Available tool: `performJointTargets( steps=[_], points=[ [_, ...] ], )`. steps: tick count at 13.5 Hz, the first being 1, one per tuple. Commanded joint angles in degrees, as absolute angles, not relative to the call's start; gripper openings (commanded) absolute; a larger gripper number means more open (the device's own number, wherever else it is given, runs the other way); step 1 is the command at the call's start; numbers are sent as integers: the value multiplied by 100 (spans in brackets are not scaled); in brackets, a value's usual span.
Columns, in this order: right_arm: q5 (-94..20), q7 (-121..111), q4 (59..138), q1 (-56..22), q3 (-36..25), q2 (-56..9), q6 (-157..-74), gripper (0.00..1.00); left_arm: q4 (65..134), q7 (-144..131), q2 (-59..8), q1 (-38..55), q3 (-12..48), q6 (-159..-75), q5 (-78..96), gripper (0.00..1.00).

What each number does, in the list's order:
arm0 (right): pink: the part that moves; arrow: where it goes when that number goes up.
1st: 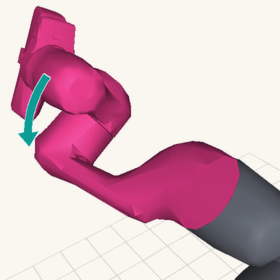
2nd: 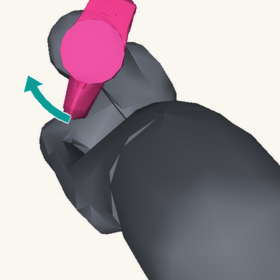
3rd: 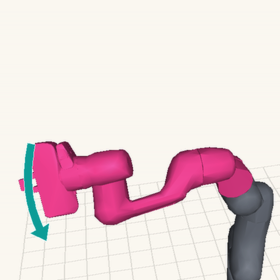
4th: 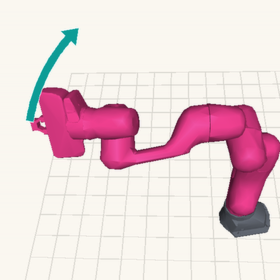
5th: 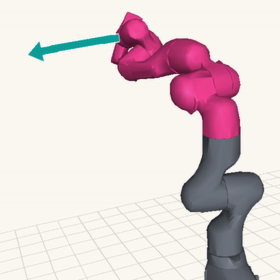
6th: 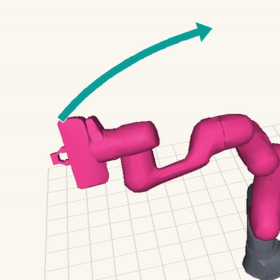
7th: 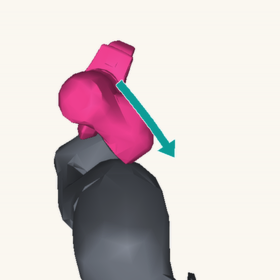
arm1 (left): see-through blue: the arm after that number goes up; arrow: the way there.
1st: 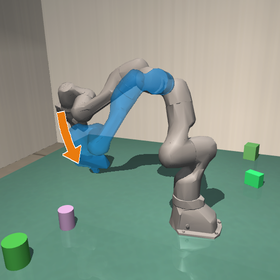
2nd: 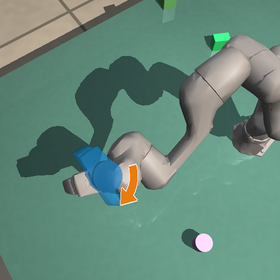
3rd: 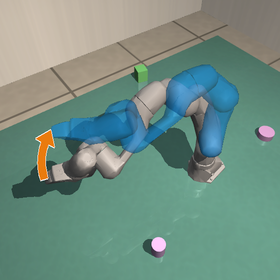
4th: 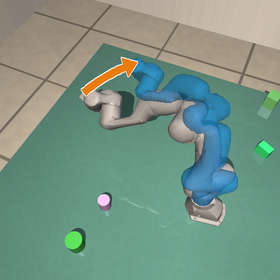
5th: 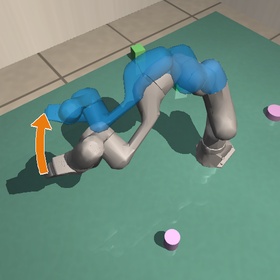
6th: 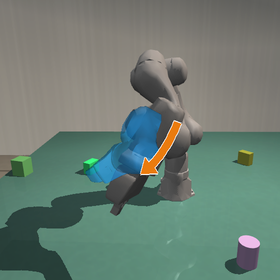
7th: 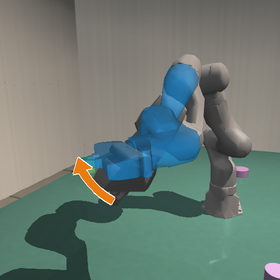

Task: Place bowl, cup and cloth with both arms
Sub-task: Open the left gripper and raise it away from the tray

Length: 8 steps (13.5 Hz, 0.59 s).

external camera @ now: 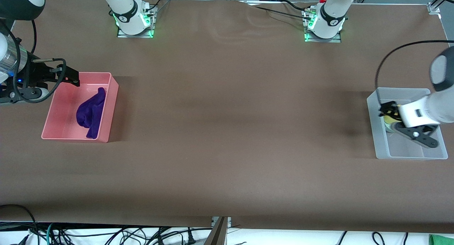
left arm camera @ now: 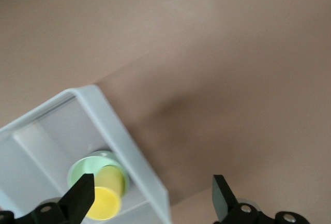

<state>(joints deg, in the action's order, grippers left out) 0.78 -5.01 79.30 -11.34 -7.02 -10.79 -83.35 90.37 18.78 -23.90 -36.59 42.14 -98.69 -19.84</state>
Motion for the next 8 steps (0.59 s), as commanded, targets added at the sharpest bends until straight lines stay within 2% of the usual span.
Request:
performJointTargets(
  steps=[1, 3, 5, 6, 8],
  points=[
    [141, -439, 7761, -1090, -650, -1134, -8271, 100, 8633, 1005, -2444, -3560, 4682, -9363, -2048, 100],
    [141, -439, 7761, -1090, -650, -1134, -8279, 100, 8412, 941, -2217, -3106, 4589, -9229, -1995, 100],
    [141, -439, 7761, -1090, -650, -1134, -8279, 100, 8463, 853, -1533, -2159, 3364, -9220, -1332, 100],
    [141, -439, 7761, -1090, -659, -1134, -8279, 100, 8507, 626, -1260, -1631, 2548, -9246, -927, 100],
    [141, -448, 7761, -1090, -659, -1134, -8279, 100, 8630, 457, -986, -419, 1062, -9491, -581, 100]
  ],
)
